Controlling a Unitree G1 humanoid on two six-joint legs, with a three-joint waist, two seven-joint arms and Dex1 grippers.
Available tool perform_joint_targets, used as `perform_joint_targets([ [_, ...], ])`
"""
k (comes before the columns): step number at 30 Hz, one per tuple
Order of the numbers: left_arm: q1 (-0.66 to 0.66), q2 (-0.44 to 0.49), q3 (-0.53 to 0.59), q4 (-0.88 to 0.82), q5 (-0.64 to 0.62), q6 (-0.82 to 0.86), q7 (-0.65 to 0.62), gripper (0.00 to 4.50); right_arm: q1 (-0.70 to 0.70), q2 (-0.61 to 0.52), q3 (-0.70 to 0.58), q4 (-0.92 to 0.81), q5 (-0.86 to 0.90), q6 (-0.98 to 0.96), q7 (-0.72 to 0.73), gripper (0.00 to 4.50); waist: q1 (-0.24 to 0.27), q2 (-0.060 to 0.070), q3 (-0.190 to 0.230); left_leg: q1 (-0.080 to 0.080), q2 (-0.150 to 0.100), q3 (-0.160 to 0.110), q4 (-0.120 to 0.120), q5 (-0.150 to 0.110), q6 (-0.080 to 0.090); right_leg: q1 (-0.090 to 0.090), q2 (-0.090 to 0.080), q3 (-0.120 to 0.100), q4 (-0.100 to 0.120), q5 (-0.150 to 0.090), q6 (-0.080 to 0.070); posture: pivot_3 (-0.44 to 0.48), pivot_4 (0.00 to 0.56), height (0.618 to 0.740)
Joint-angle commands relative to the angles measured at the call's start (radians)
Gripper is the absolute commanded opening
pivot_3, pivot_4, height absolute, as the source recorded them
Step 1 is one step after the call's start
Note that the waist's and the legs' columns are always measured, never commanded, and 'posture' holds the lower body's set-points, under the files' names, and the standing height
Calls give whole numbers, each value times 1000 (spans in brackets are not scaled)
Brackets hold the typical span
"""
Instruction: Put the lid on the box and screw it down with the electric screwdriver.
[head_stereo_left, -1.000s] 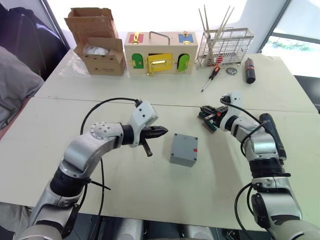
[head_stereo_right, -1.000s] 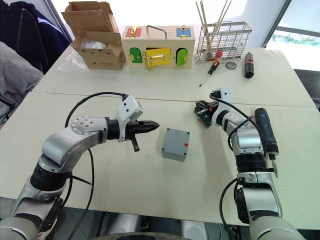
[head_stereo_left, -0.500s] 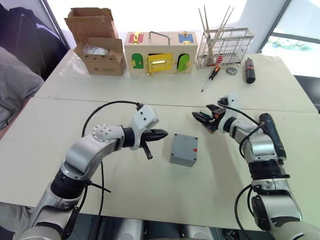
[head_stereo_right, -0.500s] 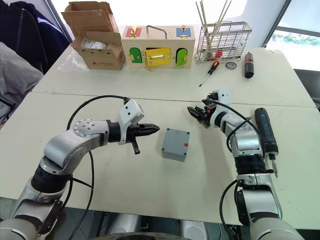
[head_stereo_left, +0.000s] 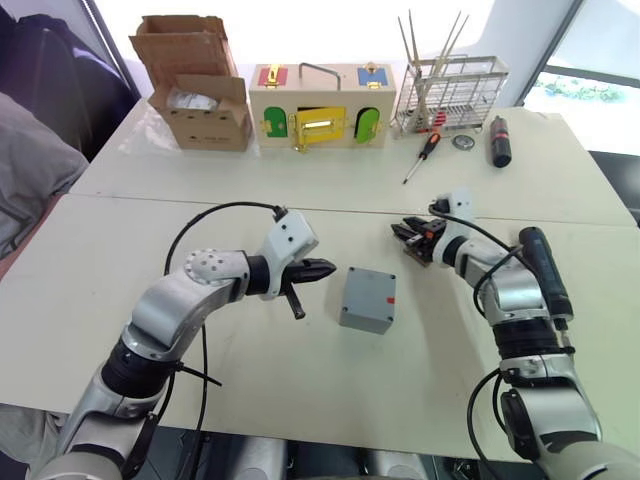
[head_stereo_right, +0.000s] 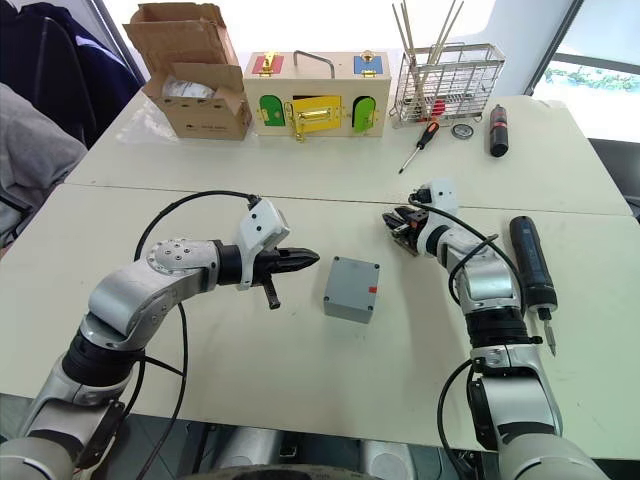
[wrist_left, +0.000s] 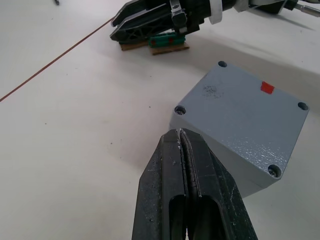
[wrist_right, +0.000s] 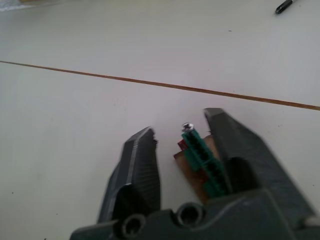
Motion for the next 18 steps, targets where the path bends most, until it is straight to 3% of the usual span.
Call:
perform_joint_targets([
  [1, 2, 6, 9, -30, 4, -17, 2, 0, -26, 6, -14, -6, 3, -14, -10, 48, 0, 0, 0, 0, 0, 0, 0, 0, 0, 0, 0, 0, 0, 0, 0, 0, 150, 740],
  [18, 1, 4, 3, -20, 7, -23, 0, 0, -23, -4, -55, -82, 46, 36, -14, 48, 0, 0, 0, 0, 0, 0, 0, 0, 0, 0, 0, 0, 0, 0, 0, 0, 150, 740],
])
